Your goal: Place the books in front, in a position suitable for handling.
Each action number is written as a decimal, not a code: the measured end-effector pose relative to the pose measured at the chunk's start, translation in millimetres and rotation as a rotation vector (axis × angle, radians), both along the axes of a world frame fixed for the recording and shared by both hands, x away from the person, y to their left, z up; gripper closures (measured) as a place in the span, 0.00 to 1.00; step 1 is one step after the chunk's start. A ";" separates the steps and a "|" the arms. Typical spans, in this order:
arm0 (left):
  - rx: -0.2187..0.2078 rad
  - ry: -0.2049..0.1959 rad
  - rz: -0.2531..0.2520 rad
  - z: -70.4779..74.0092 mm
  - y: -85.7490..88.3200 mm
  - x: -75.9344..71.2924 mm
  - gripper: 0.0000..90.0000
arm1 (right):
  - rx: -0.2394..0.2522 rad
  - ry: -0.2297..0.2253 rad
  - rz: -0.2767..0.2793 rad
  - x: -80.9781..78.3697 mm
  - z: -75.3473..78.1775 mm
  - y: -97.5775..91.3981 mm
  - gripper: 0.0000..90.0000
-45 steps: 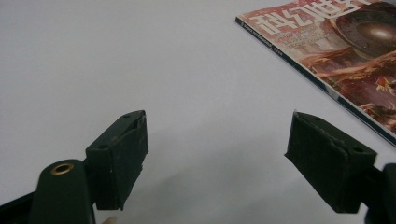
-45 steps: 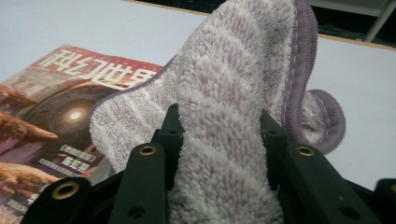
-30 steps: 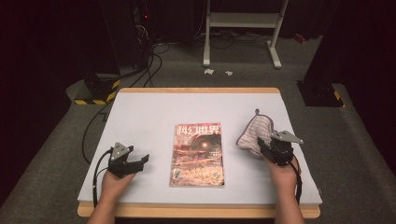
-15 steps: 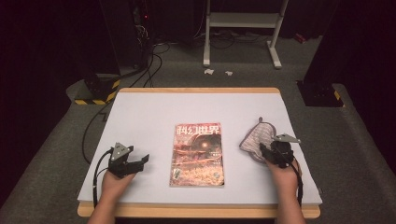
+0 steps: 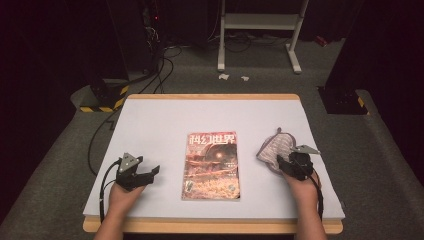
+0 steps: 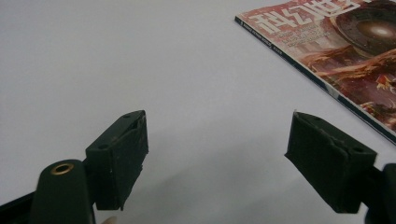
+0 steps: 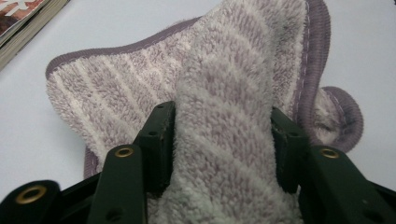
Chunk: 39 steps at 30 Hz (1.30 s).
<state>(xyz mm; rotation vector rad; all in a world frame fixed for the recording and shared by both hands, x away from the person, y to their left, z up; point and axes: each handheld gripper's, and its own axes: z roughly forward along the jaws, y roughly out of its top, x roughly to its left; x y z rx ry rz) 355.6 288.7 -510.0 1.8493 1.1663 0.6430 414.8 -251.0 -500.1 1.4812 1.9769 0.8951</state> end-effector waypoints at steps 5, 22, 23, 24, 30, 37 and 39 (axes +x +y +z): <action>0.007 0.000 0.001 0.1 -0.5 -0.2 0.23 | 0.027 0.007 -0.009 0.0 1.2 -0.6 0.49; 0.010 0.001 0.000 0.1 -0.7 -0.3 0.23 | 0.040 -0.068 -0.015 -9.3 29.2 1.6 0.42; 0.009 0.000 0.000 0.1 -0.6 -0.3 0.23 | 0.042 -0.075 -0.014 -10.0 31.1 2.2 0.41; 0.009 0.000 0.000 0.1 -0.6 -0.3 0.23 | 0.046 -0.080 -0.013 -10.8 33.2 2.9 0.41; 0.009 0.000 0.001 0.1 -0.6 -0.3 0.23 | 0.055 -0.119 0.008 -16.0 44.6 8.7 0.42; 0.006 0.001 0.002 0.1 -0.5 -0.1 0.23 | 0.065 -0.131 0.028 -19.3 50.3 16.4 0.43; 0.006 0.000 0.003 0.1 -0.5 -0.2 0.23 | 0.074 -0.134 0.043 -19.9 51.1 18.1 0.44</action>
